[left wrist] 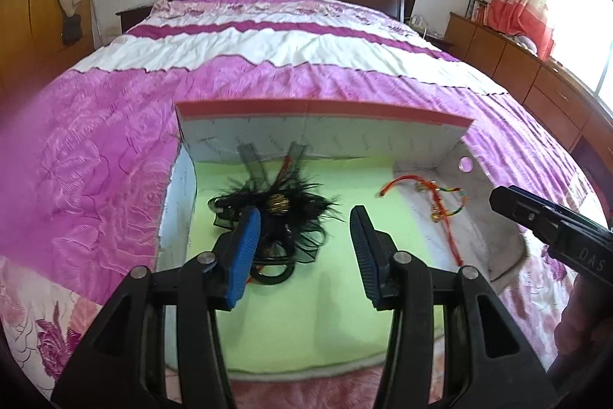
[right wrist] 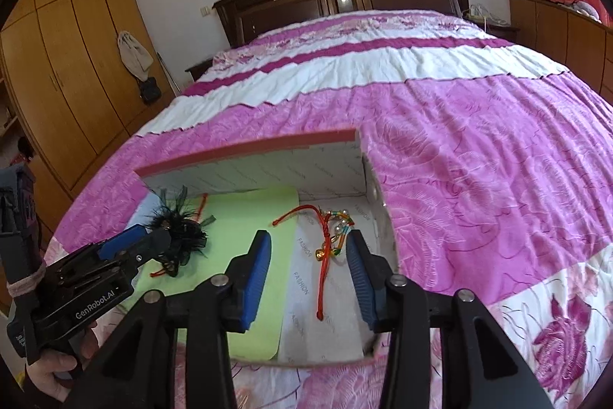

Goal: Organize jewelry
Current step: 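Open the left tool and withdraw both tools from the box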

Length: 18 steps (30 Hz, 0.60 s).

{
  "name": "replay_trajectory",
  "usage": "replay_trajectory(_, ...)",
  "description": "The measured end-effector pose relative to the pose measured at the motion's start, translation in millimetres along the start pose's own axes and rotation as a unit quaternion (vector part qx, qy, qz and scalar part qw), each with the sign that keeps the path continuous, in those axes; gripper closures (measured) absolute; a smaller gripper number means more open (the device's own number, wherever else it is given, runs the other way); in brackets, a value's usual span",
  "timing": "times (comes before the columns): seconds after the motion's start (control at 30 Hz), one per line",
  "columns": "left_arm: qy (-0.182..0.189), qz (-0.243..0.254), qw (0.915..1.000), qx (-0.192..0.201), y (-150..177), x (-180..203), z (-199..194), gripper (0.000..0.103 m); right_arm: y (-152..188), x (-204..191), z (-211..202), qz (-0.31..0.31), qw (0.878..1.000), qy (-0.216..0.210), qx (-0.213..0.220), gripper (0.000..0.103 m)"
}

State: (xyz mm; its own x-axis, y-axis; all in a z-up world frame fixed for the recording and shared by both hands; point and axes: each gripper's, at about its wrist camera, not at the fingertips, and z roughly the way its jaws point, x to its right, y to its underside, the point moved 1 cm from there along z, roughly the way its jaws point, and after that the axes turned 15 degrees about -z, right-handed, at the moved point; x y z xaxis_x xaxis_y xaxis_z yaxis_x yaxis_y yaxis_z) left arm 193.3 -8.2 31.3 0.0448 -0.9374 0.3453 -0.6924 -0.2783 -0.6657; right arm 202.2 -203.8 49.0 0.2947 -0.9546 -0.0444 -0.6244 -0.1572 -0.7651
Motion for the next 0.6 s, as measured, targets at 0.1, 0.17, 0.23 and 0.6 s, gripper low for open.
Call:
replay_trajectory(0.1, 0.007, 0.004, 0.9999, 0.011, -0.5, 4.1, -13.6, 0.062, -1.3, -1.3, -17.1, -0.001, 1.000, -0.002, 0.015, 0.057)
replay_trajectory(0.17, 0.011, 0.006, 0.9997, 0.018, -0.2, 6.5, -23.9, 0.062, -2.1, -2.9, -27.7, -0.002, 1.000, -0.003, 0.022, 0.057)
replay_trajectory(0.23, 0.015, 0.007, 0.9996, 0.024, 1.9, 6.7, -34.6, 0.062, -1.9, -4.0, -41.6, 0.001, 0.999, -0.005, 0.031, 0.057)
replay_trajectory(0.6, 0.017, 0.018, 0.9983, 0.053, 9.3, 7.1, -94.2, 0.060, 8.4, -16.1, -126.7, -0.012, 0.997, -0.001, 0.073, 0.053)
